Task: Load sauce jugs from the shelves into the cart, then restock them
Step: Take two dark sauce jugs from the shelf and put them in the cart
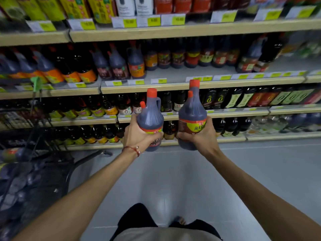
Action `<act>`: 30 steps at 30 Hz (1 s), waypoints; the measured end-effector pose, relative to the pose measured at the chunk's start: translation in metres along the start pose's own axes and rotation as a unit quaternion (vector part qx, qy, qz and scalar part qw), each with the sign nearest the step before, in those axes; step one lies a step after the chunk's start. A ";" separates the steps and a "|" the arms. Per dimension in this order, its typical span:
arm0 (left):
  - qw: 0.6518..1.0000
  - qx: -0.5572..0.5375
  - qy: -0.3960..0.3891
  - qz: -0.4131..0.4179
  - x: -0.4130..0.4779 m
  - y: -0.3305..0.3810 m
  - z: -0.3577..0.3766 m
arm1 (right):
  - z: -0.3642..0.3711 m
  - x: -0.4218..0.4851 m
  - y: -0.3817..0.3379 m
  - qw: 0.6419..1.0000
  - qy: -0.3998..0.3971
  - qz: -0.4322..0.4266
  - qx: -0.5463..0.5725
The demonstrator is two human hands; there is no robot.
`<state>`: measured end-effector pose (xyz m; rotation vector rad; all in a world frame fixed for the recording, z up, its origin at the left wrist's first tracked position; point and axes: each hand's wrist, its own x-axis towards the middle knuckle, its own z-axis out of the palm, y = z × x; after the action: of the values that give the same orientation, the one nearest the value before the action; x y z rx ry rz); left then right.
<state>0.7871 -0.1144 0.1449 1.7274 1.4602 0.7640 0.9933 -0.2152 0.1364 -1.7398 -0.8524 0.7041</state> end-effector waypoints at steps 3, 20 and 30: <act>0.999 0.037 0.005 0.005 0.020 0.021 0.019 | -0.020 0.026 0.003 1.000 0.012 0.003 0.002; 0.996 0.076 0.019 0.049 0.205 0.052 0.090 | -0.009 0.222 -0.004 0.997 0.017 -0.032 -0.062; 0.988 -0.009 0.097 0.119 0.269 0.048 0.129 | 0.009 0.291 0.012 0.992 0.032 -0.118 -0.018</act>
<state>0.9663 0.1264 0.1091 1.8778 1.3803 1.0947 1.1567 0.0241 0.1045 -1.6491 -1.0122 0.4766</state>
